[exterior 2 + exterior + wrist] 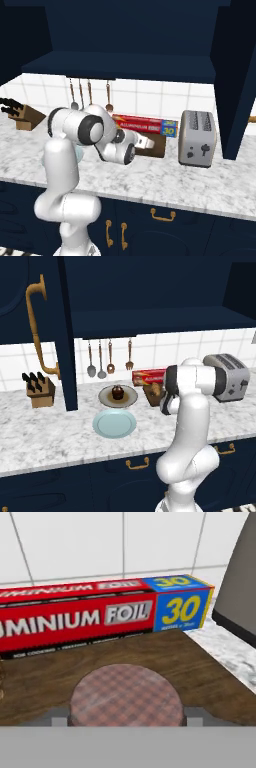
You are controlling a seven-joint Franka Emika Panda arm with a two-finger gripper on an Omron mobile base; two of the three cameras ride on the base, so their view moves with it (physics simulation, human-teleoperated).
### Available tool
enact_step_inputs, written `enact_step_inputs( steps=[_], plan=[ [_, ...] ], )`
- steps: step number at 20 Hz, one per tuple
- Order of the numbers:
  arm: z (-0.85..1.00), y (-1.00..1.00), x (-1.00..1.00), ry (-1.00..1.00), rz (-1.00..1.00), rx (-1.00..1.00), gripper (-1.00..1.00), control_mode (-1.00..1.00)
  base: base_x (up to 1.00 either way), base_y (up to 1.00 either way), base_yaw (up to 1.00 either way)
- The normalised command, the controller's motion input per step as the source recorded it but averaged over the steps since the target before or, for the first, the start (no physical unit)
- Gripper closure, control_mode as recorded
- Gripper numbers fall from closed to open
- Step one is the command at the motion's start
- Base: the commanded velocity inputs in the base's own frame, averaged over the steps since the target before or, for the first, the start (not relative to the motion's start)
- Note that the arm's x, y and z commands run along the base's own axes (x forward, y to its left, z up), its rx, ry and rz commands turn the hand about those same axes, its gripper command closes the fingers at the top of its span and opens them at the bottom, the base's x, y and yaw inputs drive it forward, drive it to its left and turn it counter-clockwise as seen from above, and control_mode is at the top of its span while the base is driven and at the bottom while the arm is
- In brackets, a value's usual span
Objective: From the different types of pastries on the counter, select a croissant and place it on the cutting board. Then retrieve a jar of jam from the cabinet and place it alongside the croissant on the cutting board.
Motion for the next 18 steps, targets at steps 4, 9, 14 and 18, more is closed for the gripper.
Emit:
enact_step_inputs(
  steps=[4,9,14,18],
  plan=[
    [0.07,-0.27,-0.44,-0.05,0.00,0.06,-1.00,-1.00,0.00,0.00,0.00],
    [0.44,0.01,-0.93,0.00,0.01,0.10,-1.00,-1.00,0.00,0.00,0.00],
    [0.88,0.42,-0.95,-0.05,0.07,0.05,-1.00,-1.00,0.00,0.00,0.00],
    [1.00,0.46,-1.00,-0.11,0.07,0.00,-1.00,-1.00,0.00,0.00,0.00]
  ],
)
